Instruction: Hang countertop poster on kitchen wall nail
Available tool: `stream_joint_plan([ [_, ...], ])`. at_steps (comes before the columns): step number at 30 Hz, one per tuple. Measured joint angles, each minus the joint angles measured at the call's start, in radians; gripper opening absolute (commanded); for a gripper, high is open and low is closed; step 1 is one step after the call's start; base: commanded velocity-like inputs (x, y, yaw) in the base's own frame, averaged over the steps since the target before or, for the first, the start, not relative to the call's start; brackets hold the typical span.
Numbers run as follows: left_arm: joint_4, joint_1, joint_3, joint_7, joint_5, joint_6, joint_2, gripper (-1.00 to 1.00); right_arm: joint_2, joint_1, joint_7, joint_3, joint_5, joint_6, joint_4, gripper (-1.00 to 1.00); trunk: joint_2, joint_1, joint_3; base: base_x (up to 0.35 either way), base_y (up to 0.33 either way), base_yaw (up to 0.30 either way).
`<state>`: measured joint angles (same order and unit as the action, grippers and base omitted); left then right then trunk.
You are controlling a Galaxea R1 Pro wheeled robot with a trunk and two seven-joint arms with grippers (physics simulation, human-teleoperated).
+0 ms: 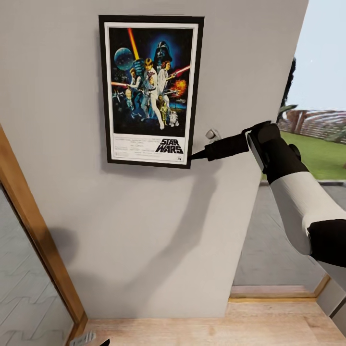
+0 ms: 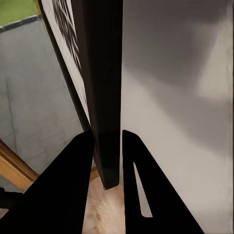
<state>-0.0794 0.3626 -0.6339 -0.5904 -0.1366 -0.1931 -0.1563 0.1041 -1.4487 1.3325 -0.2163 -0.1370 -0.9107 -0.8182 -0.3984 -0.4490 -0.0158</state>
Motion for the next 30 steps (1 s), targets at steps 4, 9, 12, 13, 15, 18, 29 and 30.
stream_joint_plan([
  [4,0.0,0.0,0.0,0.0,0.0,0.0,0.0,1.0,0.0,0.0,0.0,-0.001,0.027,-0.008,-0.003,-1.0,0.002,-0.001,0.0,0.148,0.0,0.0],
  [9,0.0,0.0,0.0,0.0,0.0,0.0,0.0,1.0,0.0,0.0,0.0,0.0,0.01,-0.003,-0.002,-1.0,0.0,0.0,0.0,0.003,0.0,0.0],
  [12,0.0,0.0,0.0,0.0,0.0,0.0,0.0,1.0,0.0,0.0,0.0,0.0,0.011,-0.004,-0.002,-1.0,0.0,0.0,0.0,0.0,0.0,0.0],
  [13,0.0,0.0,0.0,0.0,0.0,0.0,0.0,1.0,0.0,0.0,0.0,-0.001,0.011,-0.004,-0.001,-1.0,0.0,0.0,0.0,0.0,0.0,0.0],
  [15,0.0,0.0,0.0,0.0,0.0,0.0,0.0,1.0,0.0,0.0,0.0,0.0,0.011,-0.003,-0.002,-1.0,0.0,0.0,0.0,0.0,0.0,0.0],
  [18,0.0,0.0,0.0,0.0,0.0,0.0,0.0,1.0,0.0,0.0,0.0,0.0,0.011,-0.003,-0.002,-1.0,0.0,0.0,0.0,0.0,0.0,0.0],
  [29,0.0,0.0,0.0,0.0,0.0,0.0,0.0,1.0,0.0,0.0,0.0,-0.001,0.012,-0.004,-0.001,-1.0,0.0,0.0,0.0,0.0,0.0,0.0],
  [30,0.0,0.0,0.0,0.0,0.0,0.0,0.0,1.0,0.0,0.0,0.0,-0.001,0.012,-0.004,-0.001,-1.0,0.0,0.0,0.0,0.0,0.0,0.0],
])
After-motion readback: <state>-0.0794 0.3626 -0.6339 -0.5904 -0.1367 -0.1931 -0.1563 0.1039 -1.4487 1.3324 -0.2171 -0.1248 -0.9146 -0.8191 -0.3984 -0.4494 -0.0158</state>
